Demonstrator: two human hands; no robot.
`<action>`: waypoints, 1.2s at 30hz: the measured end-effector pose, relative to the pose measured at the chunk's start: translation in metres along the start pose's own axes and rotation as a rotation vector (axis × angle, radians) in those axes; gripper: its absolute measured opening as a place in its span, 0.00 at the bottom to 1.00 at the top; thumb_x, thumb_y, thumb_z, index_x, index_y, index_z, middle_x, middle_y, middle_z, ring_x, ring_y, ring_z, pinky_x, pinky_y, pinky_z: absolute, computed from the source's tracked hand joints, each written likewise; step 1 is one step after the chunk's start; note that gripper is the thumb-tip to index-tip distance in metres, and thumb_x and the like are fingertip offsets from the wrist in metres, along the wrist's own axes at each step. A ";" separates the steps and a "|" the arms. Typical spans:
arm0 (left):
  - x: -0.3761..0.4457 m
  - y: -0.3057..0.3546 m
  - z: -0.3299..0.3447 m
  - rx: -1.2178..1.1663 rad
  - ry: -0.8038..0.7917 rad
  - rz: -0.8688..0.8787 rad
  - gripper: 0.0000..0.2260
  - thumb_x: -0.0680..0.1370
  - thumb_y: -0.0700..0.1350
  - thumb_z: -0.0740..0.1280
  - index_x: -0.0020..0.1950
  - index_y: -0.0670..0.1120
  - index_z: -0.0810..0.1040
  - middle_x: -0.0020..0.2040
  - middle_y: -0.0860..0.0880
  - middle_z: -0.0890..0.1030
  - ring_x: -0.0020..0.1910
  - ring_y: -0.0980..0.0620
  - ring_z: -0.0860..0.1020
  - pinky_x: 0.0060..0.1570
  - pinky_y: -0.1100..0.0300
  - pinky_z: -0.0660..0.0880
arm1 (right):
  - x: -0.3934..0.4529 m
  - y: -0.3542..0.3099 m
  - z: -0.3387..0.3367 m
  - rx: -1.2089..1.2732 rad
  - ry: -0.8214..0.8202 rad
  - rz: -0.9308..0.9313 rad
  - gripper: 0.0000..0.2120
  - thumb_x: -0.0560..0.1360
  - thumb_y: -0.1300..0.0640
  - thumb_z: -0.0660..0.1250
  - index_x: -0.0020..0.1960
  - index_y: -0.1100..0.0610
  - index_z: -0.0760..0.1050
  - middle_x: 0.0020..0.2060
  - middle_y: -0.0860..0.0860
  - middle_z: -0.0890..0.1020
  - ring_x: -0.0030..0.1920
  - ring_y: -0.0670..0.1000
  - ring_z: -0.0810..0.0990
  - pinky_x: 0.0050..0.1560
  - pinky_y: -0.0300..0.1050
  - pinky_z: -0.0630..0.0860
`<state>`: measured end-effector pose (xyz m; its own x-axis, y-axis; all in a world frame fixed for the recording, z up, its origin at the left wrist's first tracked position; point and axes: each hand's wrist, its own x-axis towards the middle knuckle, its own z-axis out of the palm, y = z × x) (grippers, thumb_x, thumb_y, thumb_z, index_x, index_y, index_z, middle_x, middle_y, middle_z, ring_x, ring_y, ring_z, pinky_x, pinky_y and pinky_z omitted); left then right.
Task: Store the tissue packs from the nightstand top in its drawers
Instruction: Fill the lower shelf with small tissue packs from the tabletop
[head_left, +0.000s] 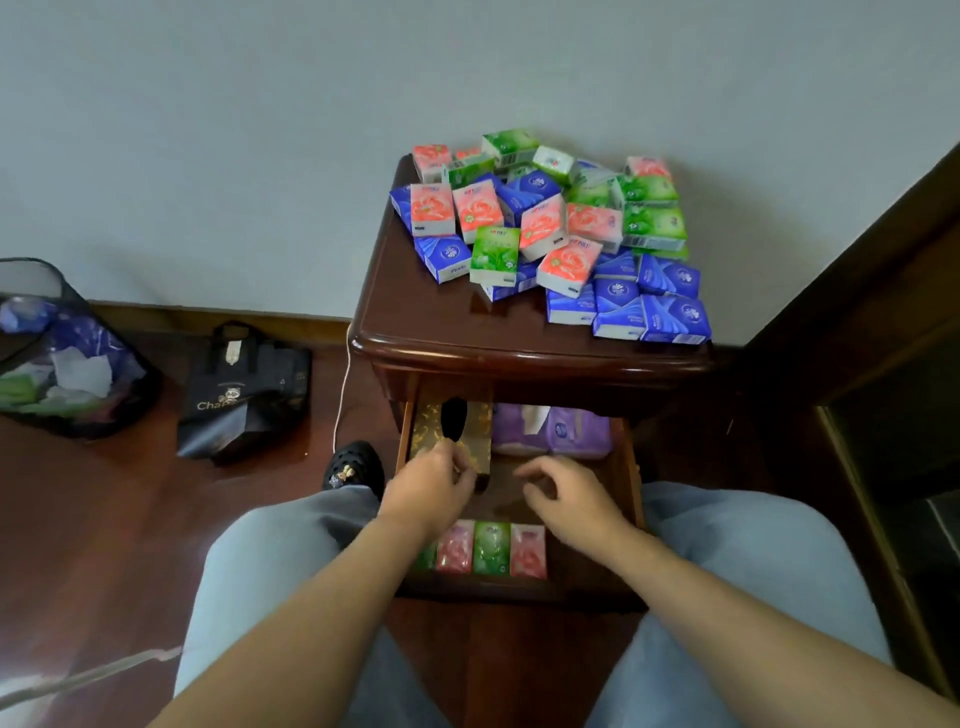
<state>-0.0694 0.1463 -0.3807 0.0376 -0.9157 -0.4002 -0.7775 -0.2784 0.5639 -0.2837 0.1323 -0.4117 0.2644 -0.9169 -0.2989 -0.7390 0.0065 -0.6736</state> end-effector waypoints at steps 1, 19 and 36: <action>0.000 0.011 -0.012 -0.007 0.064 0.026 0.04 0.81 0.53 0.65 0.51 0.55 0.75 0.52 0.52 0.79 0.50 0.49 0.80 0.54 0.47 0.79 | -0.002 -0.010 -0.014 0.005 0.064 -0.053 0.10 0.80 0.54 0.69 0.59 0.42 0.80 0.54 0.38 0.80 0.56 0.39 0.79 0.57 0.39 0.77; 0.057 0.133 -0.116 -0.123 0.420 0.116 0.26 0.76 0.50 0.73 0.71 0.49 0.66 0.68 0.45 0.70 0.66 0.41 0.71 0.59 0.44 0.75 | 0.094 -0.117 -0.182 -0.360 0.374 -0.017 0.39 0.71 0.42 0.76 0.73 0.56 0.63 0.67 0.57 0.72 0.66 0.62 0.70 0.64 0.56 0.71; 0.090 0.149 -0.110 -0.112 0.512 0.102 0.36 0.76 0.42 0.71 0.79 0.40 0.56 0.69 0.39 0.69 0.68 0.38 0.69 0.69 0.47 0.65 | 0.100 -0.097 -0.196 -0.199 0.457 -0.047 0.47 0.66 0.39 0.81 0.77 0.54 0.65 0.67 0.54 0.67 0.70 0.56 0.67 0.66 0.51 0.69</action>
<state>-0.1132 -0.0094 -0.2531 0.2884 -0.9563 0.0488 -0.7224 -0.1839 0.6666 -0.3069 -0.0379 -0.2440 0.0343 -0.9958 0.0851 -0.8483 -0.0740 -0.5243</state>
